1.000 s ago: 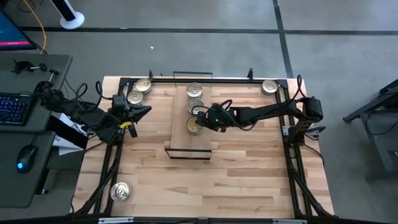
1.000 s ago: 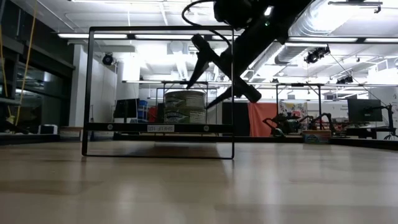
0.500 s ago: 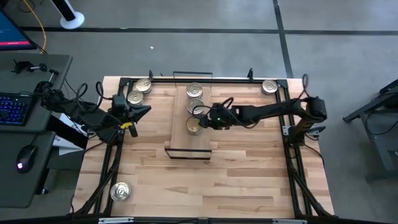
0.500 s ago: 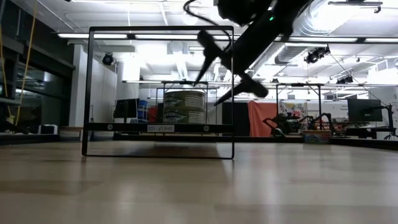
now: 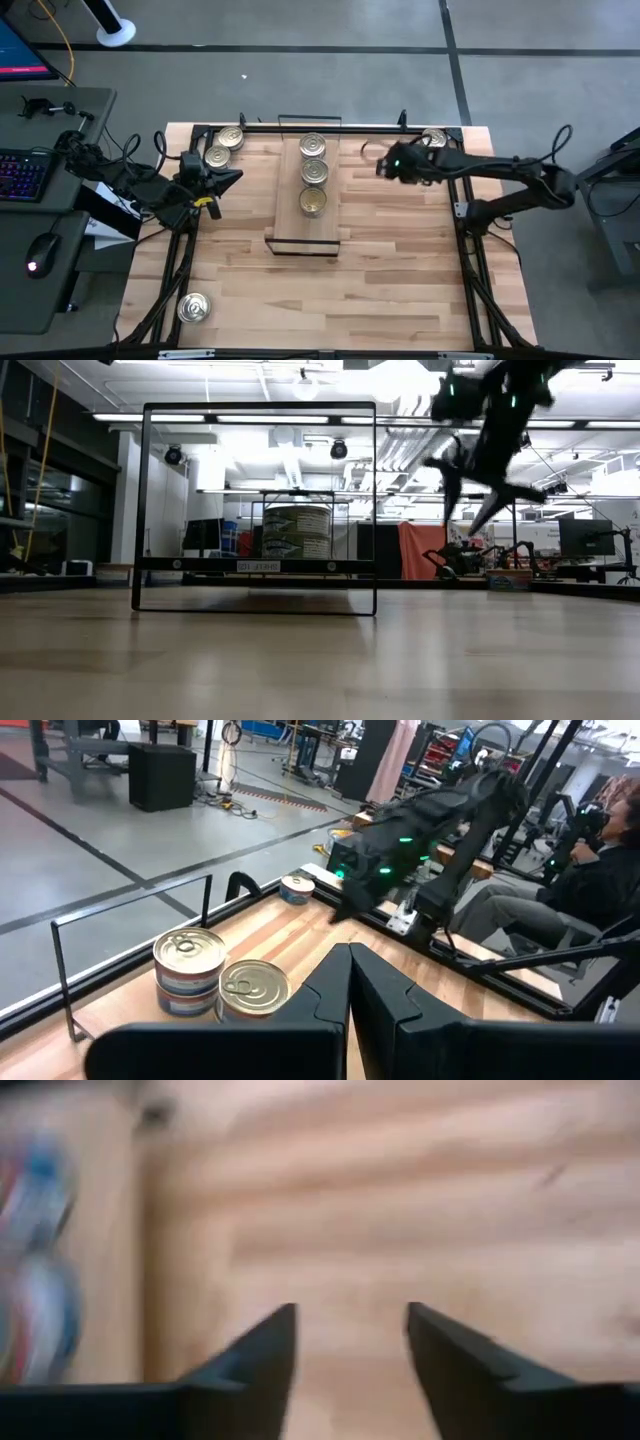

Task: Stack canned seafood by type on shelf
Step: Stack the blue pink tuna can on top of the other blue pink tuna cans on the shelf

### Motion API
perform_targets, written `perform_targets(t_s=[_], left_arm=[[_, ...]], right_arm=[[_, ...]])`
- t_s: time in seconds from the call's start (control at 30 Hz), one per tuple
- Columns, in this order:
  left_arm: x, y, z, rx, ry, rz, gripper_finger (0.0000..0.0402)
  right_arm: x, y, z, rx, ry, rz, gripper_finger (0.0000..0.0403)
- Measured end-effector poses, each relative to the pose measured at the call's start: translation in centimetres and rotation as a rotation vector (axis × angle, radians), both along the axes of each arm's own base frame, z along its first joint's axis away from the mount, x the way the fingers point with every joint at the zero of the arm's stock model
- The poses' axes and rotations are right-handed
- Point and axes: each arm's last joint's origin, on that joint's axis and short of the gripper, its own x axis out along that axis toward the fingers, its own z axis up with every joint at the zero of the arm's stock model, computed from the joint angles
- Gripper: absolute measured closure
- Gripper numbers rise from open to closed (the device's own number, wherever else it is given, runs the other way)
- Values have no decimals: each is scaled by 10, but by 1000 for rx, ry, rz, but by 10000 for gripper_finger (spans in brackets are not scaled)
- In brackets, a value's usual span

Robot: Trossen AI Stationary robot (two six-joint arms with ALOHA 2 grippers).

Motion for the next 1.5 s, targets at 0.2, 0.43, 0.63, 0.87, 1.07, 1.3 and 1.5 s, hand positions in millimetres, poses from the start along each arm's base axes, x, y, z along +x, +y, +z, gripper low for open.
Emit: perform_targets(t_s=[0.2, 0.43, 0.63, 0.87, 1.07, 1.3, 1.5], left_arm=[[0, 0, 1, -26, -19, 7, 401], [1, 1, 1, -61, -51, 58, 401], [1, 1, 2, -55, -54, 67, 401], [1, 1, 2, 49, 0, 68, 401], [1, 1, 2, 114, 35, 62, 401], [1, 1, 2, 109, 32, 62, 402], [6, -3, -5, 84, 83, -30, 402]], right_arm=[[-24, -53, -21, -206, 3, -251, 386], [-35, -93, -21, -350, 228, -482, 398], [-46, -117, -41, -351, 399, -594, 401], [-57, -135, -68, -248, 486, -588, 402], [-57, -139, -81, -203, 538, -549, 403], [-39, -122, -80, -129, 583, -252, 403], [-13, -71, -75, -48, 692, 134, 403]])
